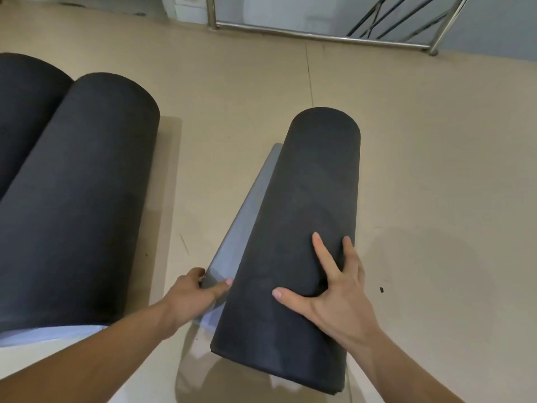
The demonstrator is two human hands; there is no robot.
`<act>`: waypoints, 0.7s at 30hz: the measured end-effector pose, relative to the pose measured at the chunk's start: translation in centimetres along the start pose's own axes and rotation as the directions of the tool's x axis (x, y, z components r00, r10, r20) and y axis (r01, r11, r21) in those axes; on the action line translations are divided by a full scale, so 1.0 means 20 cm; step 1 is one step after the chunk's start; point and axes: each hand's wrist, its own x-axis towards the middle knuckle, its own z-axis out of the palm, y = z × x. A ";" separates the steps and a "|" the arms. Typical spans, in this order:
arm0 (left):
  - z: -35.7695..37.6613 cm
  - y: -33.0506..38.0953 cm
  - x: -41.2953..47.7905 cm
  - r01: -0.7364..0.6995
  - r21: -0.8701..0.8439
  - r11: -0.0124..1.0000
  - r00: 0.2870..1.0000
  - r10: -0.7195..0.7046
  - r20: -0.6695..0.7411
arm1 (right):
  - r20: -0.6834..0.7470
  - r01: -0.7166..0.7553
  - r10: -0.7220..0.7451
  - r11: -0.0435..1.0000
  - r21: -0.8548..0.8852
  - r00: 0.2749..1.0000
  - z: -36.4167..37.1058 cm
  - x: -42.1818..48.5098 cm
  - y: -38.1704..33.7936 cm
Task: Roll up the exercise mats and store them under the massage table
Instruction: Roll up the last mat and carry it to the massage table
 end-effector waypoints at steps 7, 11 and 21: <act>-0.03 0.11 -0.04 -0.084 0.041 0.996 0.993 0.087 -0.078 | -0.060 -0.022 0.010 0.979 -0.203 0.998 0.09 0.05 -0.09; 0.03 0.18 -0.22 -0.134 0.066 0.989 0.991 0.133 0.020 | -0.031 -0.062 0.056 0.964 -0.257 0.998 0.13 0.08 -0.18; 0.08 0.20 -0.30 -0.158 0.334 0.929 0.986 0.128 0.112 | -0.111 -0.110 0.141 0.964 0.243 0.984 -0.01 0.07 -0.03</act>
